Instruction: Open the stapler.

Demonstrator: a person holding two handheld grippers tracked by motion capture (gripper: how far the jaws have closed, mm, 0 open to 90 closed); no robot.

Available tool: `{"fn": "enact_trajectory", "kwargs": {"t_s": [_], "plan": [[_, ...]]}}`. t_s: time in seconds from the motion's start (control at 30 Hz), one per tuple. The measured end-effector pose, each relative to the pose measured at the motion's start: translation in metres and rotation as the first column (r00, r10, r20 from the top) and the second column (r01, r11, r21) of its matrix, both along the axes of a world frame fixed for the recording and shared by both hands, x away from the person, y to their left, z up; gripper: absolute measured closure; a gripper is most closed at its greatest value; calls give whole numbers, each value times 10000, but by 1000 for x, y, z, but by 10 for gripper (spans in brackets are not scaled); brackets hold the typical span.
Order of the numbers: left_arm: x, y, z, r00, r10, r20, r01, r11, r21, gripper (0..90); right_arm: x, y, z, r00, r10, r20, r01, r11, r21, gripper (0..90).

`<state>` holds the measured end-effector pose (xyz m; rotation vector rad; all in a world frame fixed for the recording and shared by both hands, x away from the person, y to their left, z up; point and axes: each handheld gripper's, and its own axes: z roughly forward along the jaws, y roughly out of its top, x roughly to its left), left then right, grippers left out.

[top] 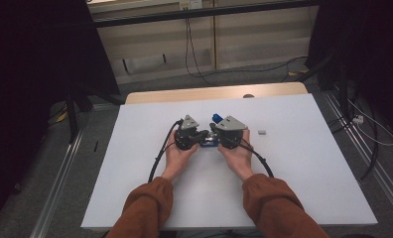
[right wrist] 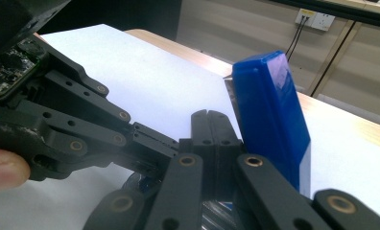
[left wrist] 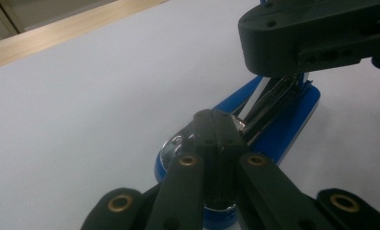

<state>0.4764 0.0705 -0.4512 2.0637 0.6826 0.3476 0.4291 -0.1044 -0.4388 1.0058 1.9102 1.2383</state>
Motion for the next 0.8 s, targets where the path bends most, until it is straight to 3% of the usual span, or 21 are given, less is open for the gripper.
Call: {"fn": "enact_trajectory", "kwargs": {"t_s": [0.17, 0.27, 0.8], "plan": [[-1, -1, 0, 10000, 11, 75, -11, 10000, 32, 900, -1, 0, 0, 10000, -32, 63, 33, 10000, -63, 900], [-1, -1, 0, 9999, -1, 131, 0, 10000, 59, 900, -2, -3, 2, 9988, -369, 320, 371, 9993, -60, 900], [-1, 0, 0, 9998, 38, 184, -40, 9999, 98, 900, -4, -13, 5, 9978, -469, 477, 464, 9989, 112, 900]]}}
